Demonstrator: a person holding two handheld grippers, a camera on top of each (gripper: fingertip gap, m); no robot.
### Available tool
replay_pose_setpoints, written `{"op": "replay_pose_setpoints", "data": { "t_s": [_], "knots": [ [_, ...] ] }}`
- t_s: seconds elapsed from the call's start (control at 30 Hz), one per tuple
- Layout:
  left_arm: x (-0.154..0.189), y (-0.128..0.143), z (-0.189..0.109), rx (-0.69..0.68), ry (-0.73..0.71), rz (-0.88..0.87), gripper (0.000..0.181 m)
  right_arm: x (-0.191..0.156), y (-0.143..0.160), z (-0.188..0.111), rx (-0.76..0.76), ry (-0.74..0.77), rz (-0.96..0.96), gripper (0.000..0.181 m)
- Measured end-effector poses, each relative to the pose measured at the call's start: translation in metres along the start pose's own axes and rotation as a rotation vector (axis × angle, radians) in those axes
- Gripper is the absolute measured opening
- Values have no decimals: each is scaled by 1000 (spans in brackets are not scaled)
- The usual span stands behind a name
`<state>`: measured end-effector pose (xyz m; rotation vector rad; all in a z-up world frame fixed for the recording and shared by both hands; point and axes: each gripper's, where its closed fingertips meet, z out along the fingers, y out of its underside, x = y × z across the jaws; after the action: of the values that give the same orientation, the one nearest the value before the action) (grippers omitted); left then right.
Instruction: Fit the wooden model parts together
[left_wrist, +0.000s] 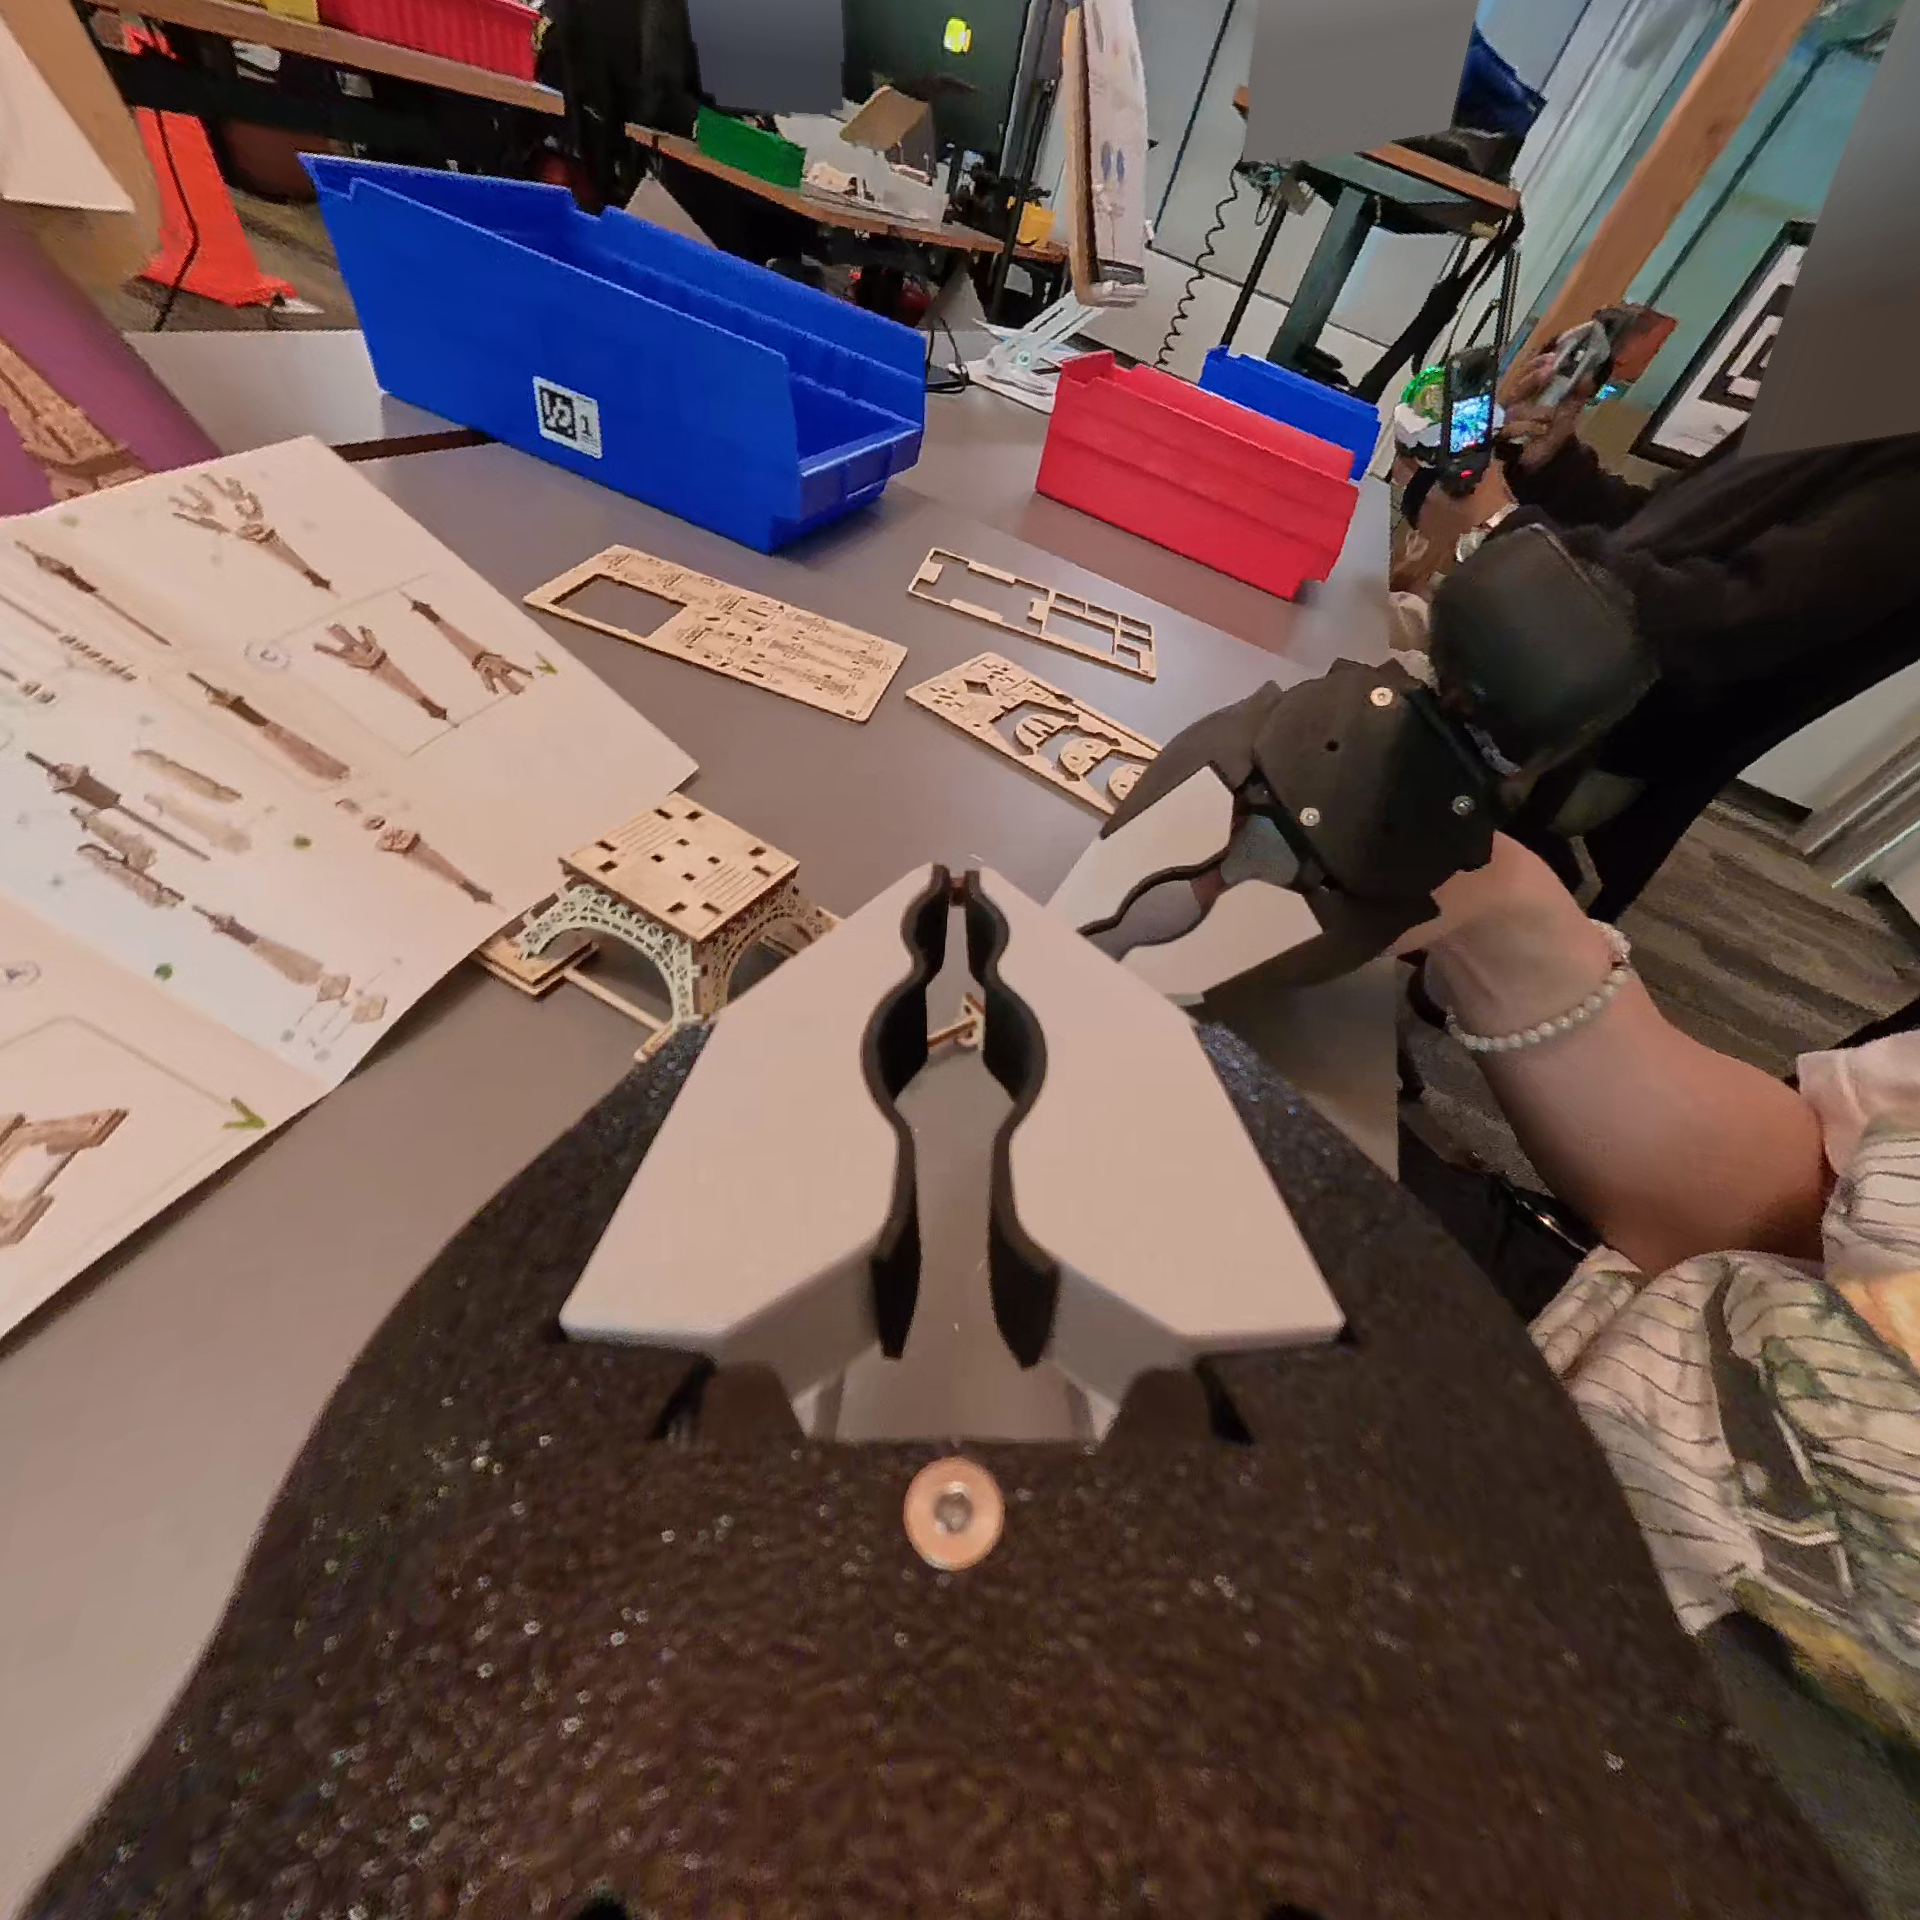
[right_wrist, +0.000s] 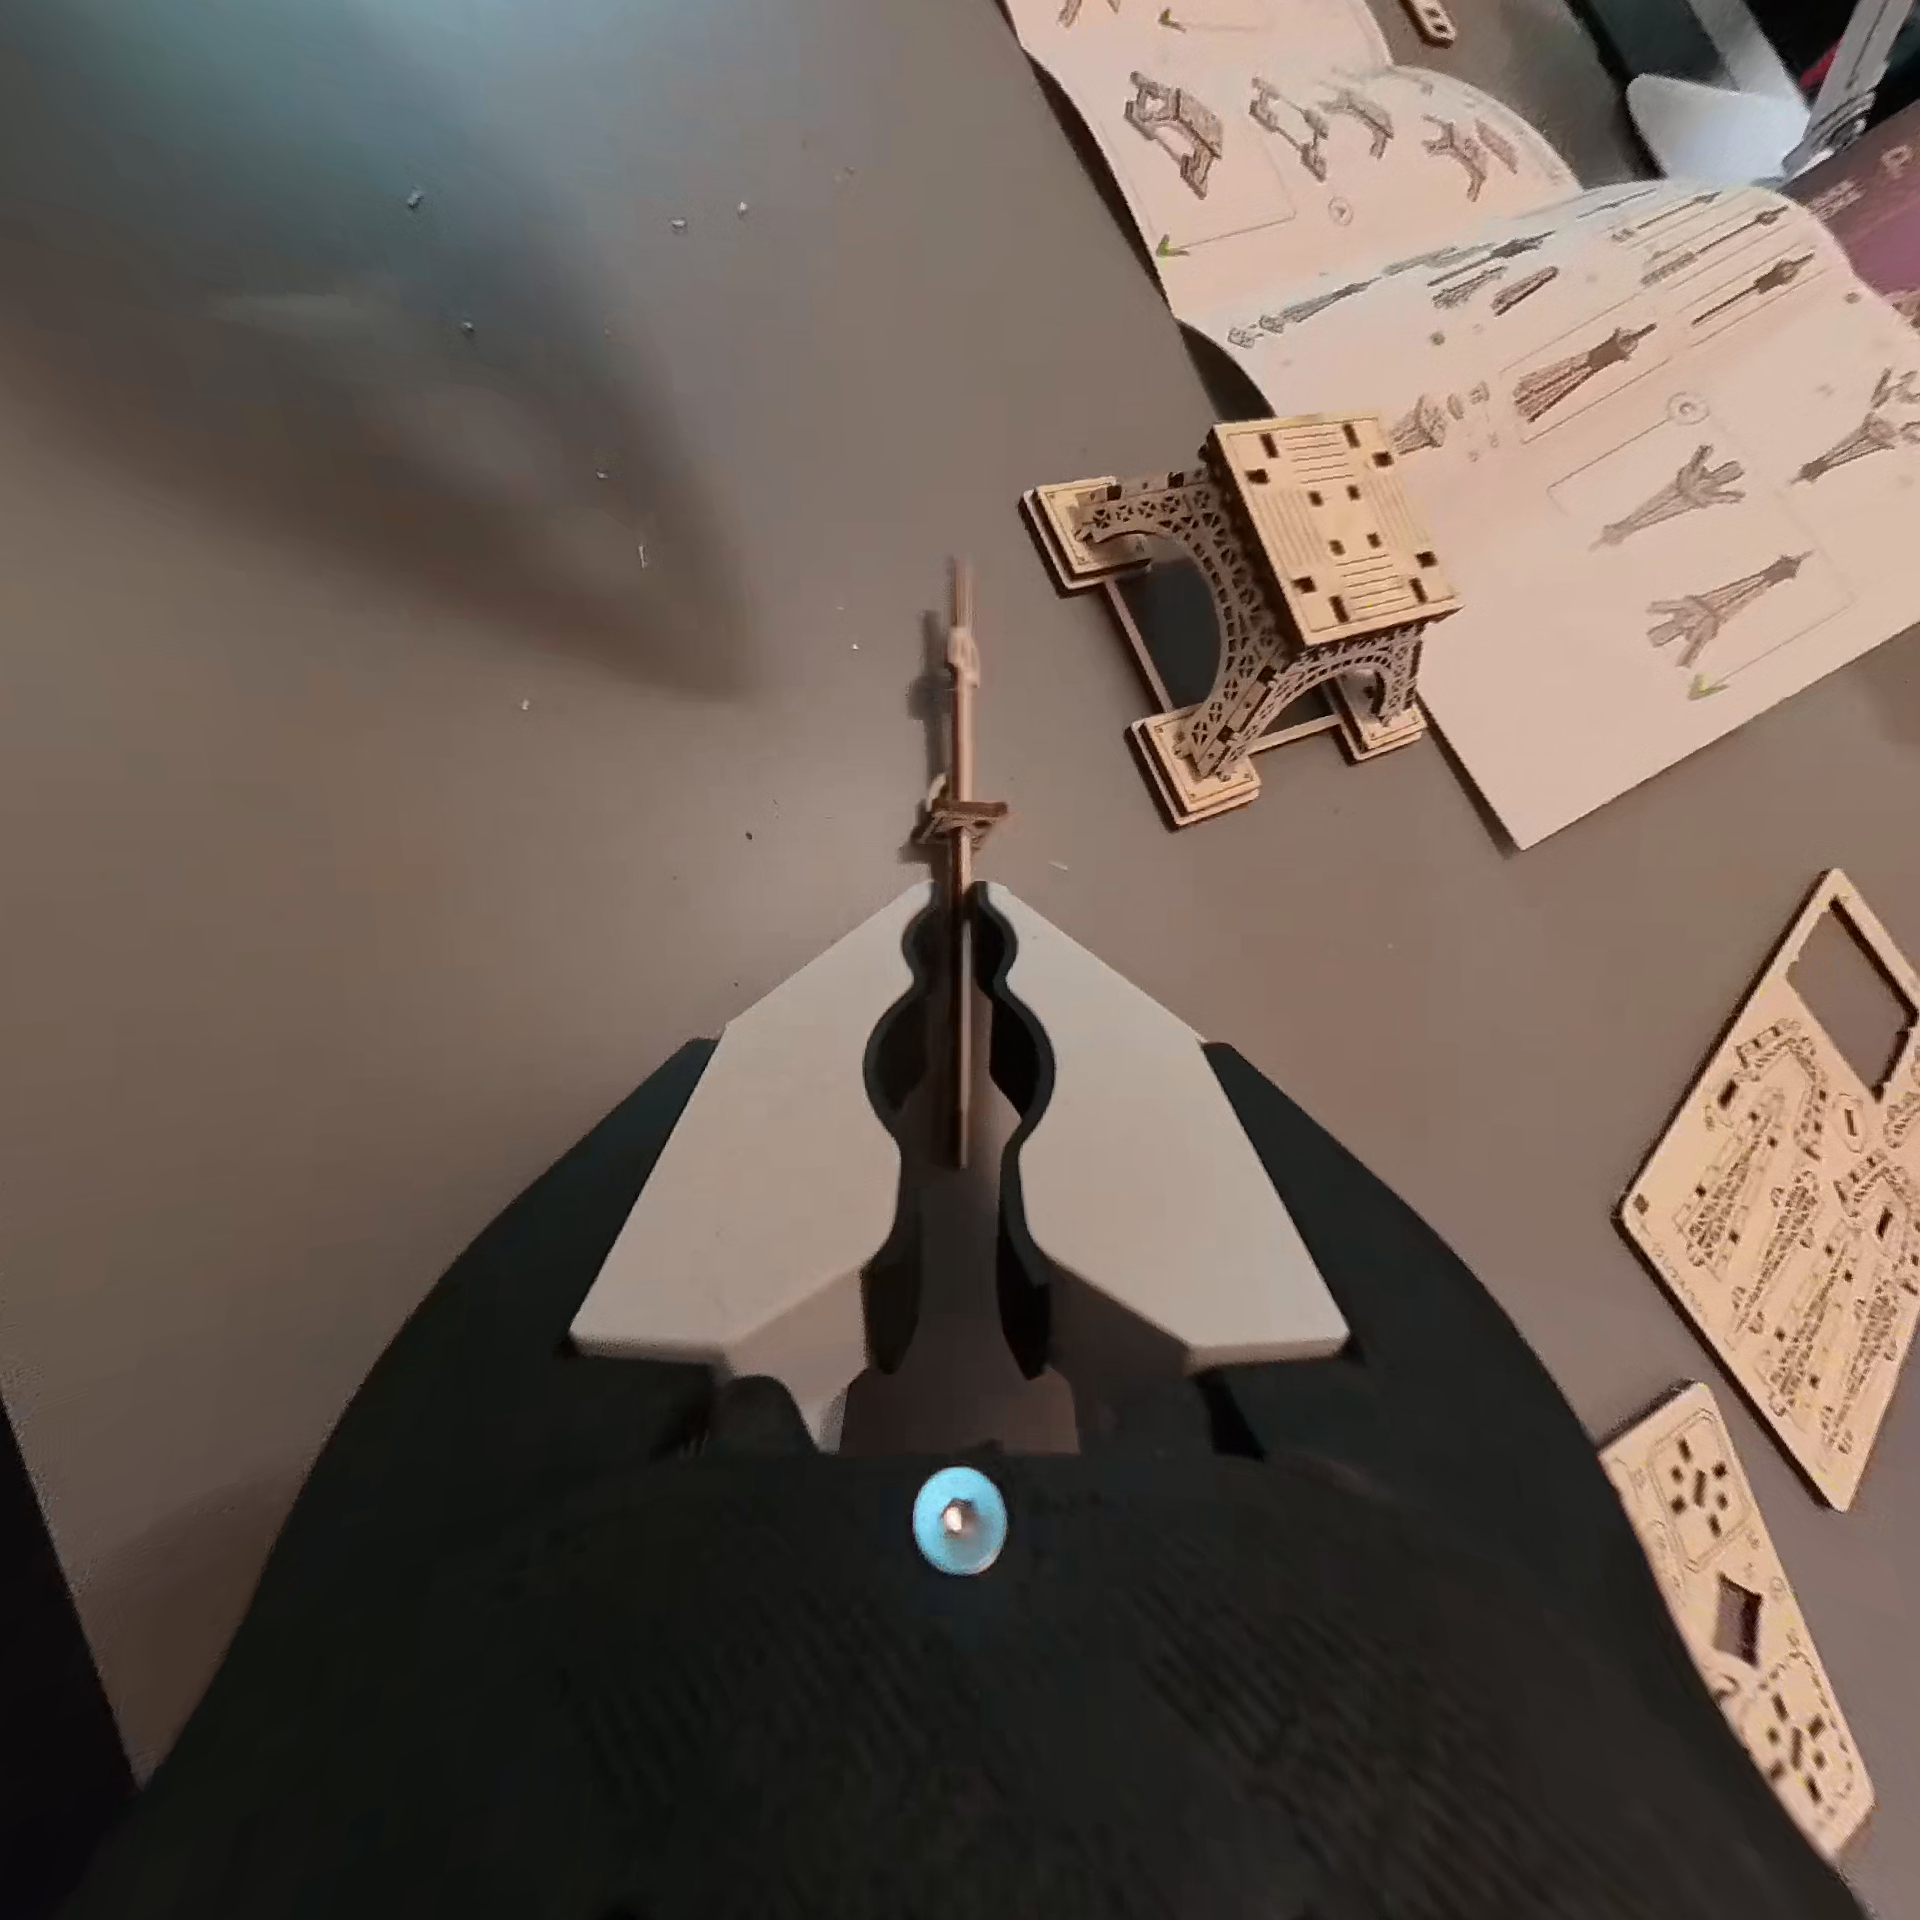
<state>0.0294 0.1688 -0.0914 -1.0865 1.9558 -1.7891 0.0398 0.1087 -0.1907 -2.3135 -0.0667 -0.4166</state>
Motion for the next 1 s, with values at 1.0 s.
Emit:
{"op": "replay_pose_setpoints", "data": {
  "t_s": [1.0],
  "knots": [
    [-17,5,-18,38,-15,-86,0,4,9,-11,-138,-138,428,29]
  ]
}}
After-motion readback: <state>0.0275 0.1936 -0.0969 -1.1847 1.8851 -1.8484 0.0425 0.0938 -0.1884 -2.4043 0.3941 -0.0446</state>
